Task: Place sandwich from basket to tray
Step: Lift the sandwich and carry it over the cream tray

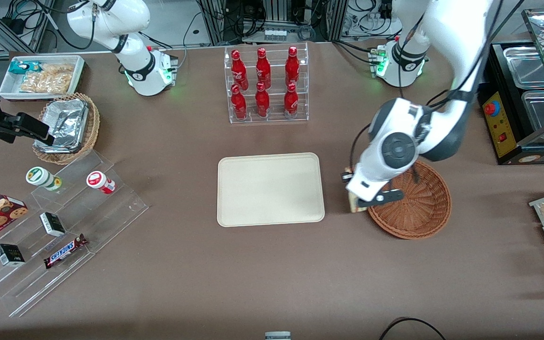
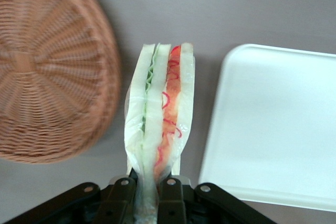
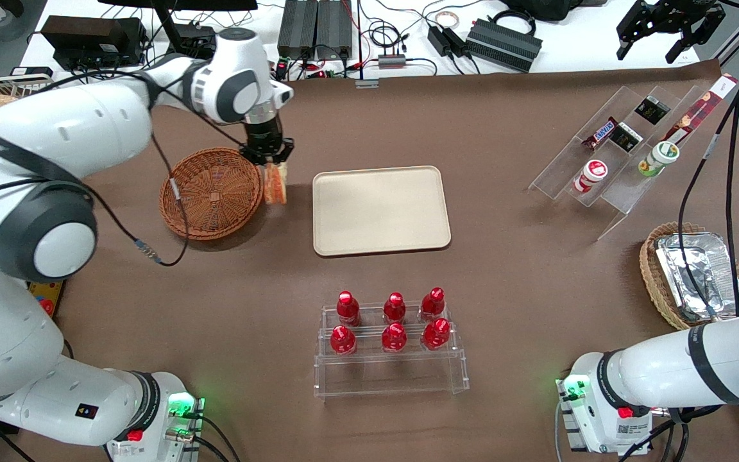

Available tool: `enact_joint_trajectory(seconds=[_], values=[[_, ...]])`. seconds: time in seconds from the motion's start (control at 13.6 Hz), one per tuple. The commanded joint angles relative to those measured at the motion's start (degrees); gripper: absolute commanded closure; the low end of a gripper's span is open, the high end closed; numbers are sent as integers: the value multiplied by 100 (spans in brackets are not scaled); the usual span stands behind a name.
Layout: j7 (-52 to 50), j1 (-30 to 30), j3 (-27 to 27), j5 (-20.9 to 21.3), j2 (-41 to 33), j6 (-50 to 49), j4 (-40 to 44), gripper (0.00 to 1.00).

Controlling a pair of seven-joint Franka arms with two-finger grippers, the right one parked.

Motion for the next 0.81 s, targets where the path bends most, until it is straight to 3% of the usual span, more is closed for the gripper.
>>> enact_joint_trajectory(seconds=[0.0, 0.44, 0.74], values=[[-467, -578, 57, -4, 880, -283, 1114, 97], [-1433, -1457, 57, -13, 1970, -169, 2546, 99], [-1909, -1897, 92, 49, 2323, 428, 2698, 99]])
